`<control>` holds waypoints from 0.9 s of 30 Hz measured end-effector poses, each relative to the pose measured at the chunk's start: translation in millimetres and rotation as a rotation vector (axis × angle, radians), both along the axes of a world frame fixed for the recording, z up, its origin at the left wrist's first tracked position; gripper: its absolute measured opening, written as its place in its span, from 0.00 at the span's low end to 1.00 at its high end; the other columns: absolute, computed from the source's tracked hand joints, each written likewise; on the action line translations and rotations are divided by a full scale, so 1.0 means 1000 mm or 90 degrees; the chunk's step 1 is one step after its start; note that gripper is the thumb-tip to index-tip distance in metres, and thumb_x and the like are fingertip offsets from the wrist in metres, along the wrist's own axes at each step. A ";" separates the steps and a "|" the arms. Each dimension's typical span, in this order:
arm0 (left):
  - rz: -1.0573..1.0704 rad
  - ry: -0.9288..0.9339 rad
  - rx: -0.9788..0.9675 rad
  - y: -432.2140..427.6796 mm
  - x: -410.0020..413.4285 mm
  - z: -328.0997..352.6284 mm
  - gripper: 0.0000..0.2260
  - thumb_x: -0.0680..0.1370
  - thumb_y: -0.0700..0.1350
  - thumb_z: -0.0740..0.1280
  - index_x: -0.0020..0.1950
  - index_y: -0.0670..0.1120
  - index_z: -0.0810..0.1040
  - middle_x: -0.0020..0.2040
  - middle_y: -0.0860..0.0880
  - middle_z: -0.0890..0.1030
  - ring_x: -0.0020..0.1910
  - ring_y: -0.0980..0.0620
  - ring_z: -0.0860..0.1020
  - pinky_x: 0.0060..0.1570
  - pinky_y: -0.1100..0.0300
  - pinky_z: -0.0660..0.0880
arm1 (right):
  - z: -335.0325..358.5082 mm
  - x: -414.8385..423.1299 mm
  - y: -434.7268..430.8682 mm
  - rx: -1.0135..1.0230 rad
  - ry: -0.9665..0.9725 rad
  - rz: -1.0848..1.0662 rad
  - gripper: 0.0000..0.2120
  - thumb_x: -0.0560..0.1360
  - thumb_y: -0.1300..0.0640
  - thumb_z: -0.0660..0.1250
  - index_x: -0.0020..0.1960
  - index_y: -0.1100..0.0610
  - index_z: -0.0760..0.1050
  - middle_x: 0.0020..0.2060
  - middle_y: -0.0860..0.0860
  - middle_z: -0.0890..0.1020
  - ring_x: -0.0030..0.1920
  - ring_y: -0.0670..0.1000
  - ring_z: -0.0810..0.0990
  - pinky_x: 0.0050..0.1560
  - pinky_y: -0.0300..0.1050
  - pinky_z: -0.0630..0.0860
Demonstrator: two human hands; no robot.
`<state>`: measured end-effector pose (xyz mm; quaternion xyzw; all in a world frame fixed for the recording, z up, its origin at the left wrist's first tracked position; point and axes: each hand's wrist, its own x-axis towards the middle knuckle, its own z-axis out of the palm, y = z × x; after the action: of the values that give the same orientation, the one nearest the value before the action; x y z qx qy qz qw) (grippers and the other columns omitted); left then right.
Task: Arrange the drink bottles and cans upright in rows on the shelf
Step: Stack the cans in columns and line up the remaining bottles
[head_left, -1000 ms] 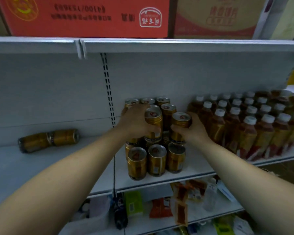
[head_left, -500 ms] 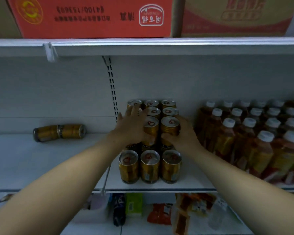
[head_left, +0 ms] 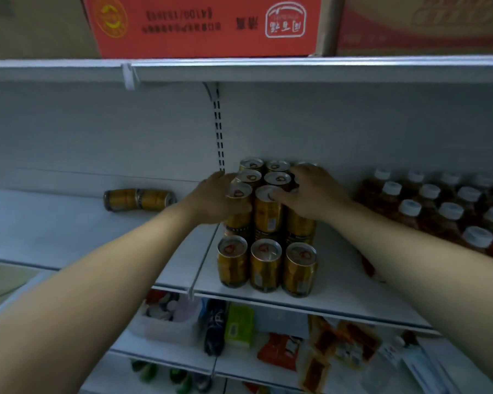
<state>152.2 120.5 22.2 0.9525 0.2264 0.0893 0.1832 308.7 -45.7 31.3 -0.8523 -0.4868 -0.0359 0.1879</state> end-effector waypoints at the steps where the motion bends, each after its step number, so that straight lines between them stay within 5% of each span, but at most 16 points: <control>1: 0.029 0.004 -0.015 0.006 -0.012 -0.003 0.40 0.67 0.69 0.64 0.73 0.49 0.63 0.74 0.46 0.63 0.73 0.44 0.59 0.72 0.47 0.57 | 0.005 -0.005 0.008 0.003 -0.009 0.012 0.37 0.70 0.28 0.59 0.69 0.53 0.68 0.67 0.54 0.72 0.65 0.55 0.70 0.62 0.52 0.70; 4: 0.125 0.028 -0.050 0.030 -0.058 -0.018 0.42 0.69 0.67 0.67 0.77 0.52 0.54 0.77 0.50 0.55 0.75 0.48 0.56 0.72 0.51 0.55 | 0.016 -0.024 0.041 0.016 -0.020 0.044 0.35 0.71 0.30 0.60 0.69 0.53 0.68 0.66 0.54 0.72 0.63 0.56 0.71 0.56 0.49 0.69; 11: 0.176 0.109 -0.070 0.105 -0.170 -0.045 0.38 0.72 0.62 0.68 0.76 0.52 0.57 0.76 0.49 0.59 0.72 0.48 0.63 0.67 0.55 0.61 | 0.014 -0.109 0.161 -0.083 -0.010 0.093 0.40 0.73 0.32 0.61 0.76 0.54 0.57 0.74 0.54 0.63 0.71 0.56 0.64 0.66 0.50 0.64; 17: 0.166 0.162 -0.034 0.171 -0.242 -0.060 0.37 0.74 0.61 0.67 0.77 0.50 0.55 0.77 0.48 0.57 0.74 0.47 0.59 0.71 0.54 0.58 | -0.008 -0.177 0.255 -0.152 -0.002 0.086 0.36 0.73 0.34 0.62 0.72 0.55 0.63 0.69 0.56 0.69 0.65 0.58 0.70 0.61 0.52 0.71; 27: 0.132 0.180 -0.043 0.246 -0.243 -0.091 0.35 0.75 0.60 0.65 0.77 0.51 0.54 0.78 0.48 0.54 0.75 0.46 0.55 0.71 0.49 0.56 | -0.052 -0.186 0.334 -0.203 0.021 0.030 0.35 0.72 0.34 0.64 0.69 0.56 0.66 0.64 0.57 0.72 0.61 0.58 0.73 0.56 0.50 0.72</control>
<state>-91.0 366.2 -68.8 0.9205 0.3495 -0.0347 0.1709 122.3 288.3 -21.0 -0.8601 -0.5031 0.0602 0.0588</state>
